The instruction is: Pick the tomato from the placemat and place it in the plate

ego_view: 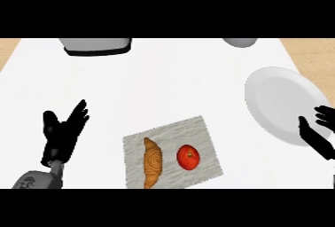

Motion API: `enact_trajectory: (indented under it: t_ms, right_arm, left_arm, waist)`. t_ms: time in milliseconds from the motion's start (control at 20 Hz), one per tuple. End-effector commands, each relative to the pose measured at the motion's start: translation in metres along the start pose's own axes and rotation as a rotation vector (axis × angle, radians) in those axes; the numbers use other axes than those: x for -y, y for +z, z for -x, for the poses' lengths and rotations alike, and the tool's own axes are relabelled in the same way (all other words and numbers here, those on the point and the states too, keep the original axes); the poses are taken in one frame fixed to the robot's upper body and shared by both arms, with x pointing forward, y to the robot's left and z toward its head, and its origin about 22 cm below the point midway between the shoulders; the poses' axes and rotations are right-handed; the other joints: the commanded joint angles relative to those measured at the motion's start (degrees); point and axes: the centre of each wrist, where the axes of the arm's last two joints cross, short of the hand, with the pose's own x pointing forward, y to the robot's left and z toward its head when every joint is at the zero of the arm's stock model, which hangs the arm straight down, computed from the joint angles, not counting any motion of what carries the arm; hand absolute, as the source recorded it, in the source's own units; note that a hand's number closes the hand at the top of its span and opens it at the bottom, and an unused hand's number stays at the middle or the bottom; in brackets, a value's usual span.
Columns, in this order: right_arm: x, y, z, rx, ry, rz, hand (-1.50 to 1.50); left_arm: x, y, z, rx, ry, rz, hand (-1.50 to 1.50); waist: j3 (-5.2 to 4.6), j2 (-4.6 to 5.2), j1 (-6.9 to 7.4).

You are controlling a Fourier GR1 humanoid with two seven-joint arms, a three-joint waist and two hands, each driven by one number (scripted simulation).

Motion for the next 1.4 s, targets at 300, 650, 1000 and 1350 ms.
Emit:
enact_trajectory:
  t_ms: [300,650,1000,1350]
  right_arm:
    - [-0.011,0.139,-0.008,0.065,-0.039,0.285,-1.50]
    - [0.006,0.172,-0.002,-0.141,0.275,-0.083,-1.50]
    - [-0.006,0.164,-0.061,-0.249,0.405,-0.179,-1.50]
    - [-0.074,0.178,-0.100,-0.314,0.496,-0.236,-1.50]
  left_arm:
    - [0.036,0.016,0.030,-0.024,0.095,0.062,0.00]
    - [0.041,0.016,0.007,0.008,0.082,0.117,0.00]
    - [0.051,0.014,0.021,-0.003,0.070,0.138,0.00]
    - [0.052,0.019,0.031,-0.008,0.069,0.110,0.00]
  waist:
    - [0.49,0.74,2.37]
    - [0.37,1.54,4.73]
    - [0.33,2.02,6.27]
    - [0.63,1.31,5.50]
